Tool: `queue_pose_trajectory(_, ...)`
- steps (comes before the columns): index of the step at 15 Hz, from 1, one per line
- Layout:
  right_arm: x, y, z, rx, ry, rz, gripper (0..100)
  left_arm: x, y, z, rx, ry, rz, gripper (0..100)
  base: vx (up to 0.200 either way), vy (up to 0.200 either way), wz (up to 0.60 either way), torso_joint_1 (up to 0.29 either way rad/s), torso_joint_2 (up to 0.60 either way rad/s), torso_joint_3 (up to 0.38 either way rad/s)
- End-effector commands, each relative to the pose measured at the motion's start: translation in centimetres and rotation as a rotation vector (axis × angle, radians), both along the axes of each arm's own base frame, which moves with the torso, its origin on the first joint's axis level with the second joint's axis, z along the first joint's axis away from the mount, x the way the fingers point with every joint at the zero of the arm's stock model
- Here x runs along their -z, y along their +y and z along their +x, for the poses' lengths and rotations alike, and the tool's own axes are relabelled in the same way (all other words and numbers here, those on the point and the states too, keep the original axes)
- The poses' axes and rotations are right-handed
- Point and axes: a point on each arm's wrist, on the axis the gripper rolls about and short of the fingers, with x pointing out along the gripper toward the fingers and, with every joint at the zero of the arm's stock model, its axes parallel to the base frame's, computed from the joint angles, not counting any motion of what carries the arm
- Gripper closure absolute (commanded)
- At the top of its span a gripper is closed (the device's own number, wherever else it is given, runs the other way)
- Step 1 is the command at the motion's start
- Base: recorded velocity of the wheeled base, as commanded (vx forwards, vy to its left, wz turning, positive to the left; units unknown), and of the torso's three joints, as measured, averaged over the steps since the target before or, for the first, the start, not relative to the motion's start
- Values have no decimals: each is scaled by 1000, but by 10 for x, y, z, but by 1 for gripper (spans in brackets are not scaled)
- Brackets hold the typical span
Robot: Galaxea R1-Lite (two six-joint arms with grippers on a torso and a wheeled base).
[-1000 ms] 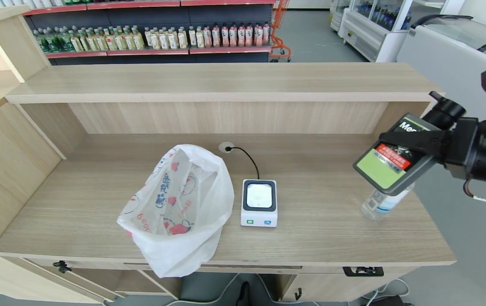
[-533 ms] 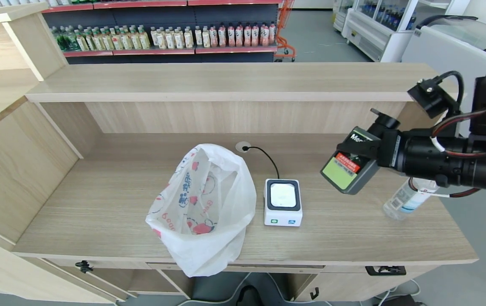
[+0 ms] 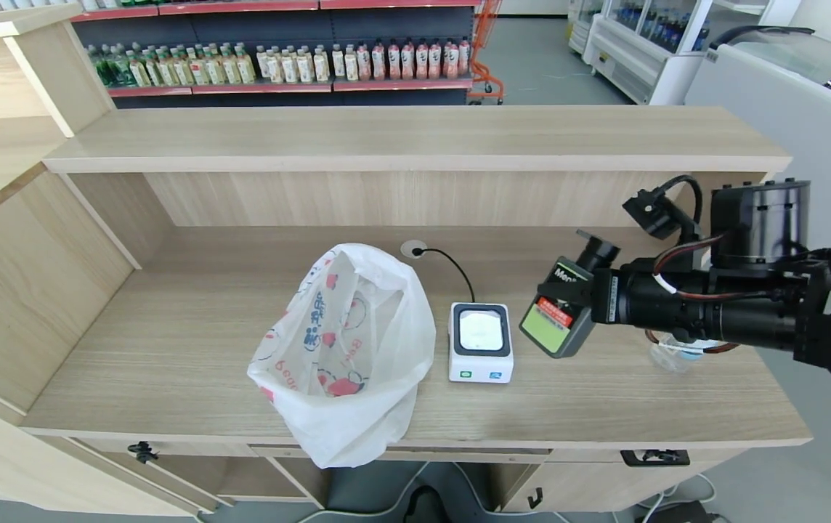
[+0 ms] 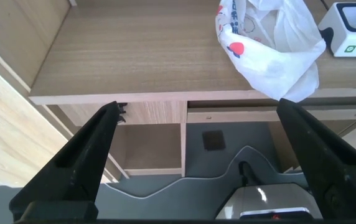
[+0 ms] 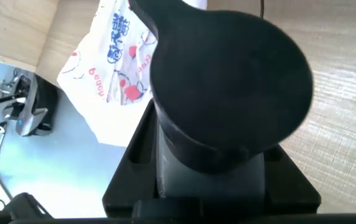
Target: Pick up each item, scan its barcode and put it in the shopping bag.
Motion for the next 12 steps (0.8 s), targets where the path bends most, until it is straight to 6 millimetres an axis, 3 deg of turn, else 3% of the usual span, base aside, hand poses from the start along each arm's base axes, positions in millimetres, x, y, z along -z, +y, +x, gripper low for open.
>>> queue_pose_trajectory(1, 15, 5, 12, -8, 4, -20, 100, 0, 0, 0, -1, 1, 1, 0, 0, 0, 0, 0, 0, 0)
queue_pose_trajectory(12, 44, 17, 29, -153, -13, -77, 100, 0, 0, 0, -1, 0, -1, 0, 0, 0, 0, 0, 0, 0)
